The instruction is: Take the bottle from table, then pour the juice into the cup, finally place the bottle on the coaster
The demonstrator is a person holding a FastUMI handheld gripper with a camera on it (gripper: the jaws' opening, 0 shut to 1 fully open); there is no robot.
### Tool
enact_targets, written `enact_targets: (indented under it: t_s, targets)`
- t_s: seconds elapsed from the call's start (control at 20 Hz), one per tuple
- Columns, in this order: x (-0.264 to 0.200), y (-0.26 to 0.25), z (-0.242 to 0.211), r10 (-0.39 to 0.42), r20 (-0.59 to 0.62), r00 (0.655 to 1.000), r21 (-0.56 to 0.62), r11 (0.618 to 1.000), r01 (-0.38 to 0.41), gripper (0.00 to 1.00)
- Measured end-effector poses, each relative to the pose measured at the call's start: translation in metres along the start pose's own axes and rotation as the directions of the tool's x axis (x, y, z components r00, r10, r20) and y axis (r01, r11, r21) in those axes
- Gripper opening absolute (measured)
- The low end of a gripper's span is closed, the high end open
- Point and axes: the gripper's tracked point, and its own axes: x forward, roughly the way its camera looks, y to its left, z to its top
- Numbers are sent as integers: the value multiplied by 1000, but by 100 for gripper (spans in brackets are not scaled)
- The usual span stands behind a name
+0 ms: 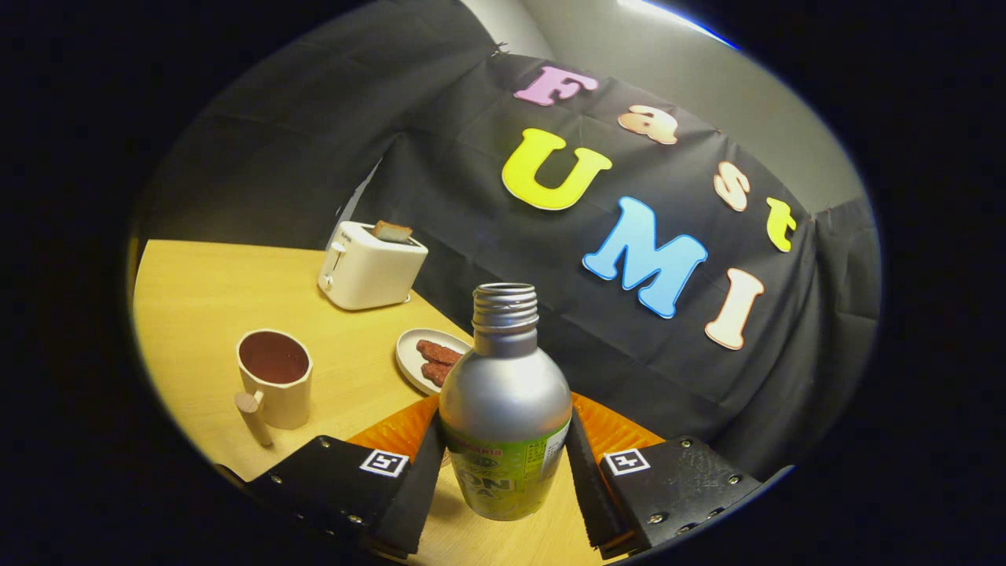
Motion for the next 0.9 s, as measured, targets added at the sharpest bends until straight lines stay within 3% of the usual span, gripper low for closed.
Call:
enact_targets:
  t_s: [0.55,0.9]
  targets:
    - [7,28,-5,31,-73,997,-265,963,-49,76]
    - [13,37,-1,70,-77,995,-452,887,-97,76]
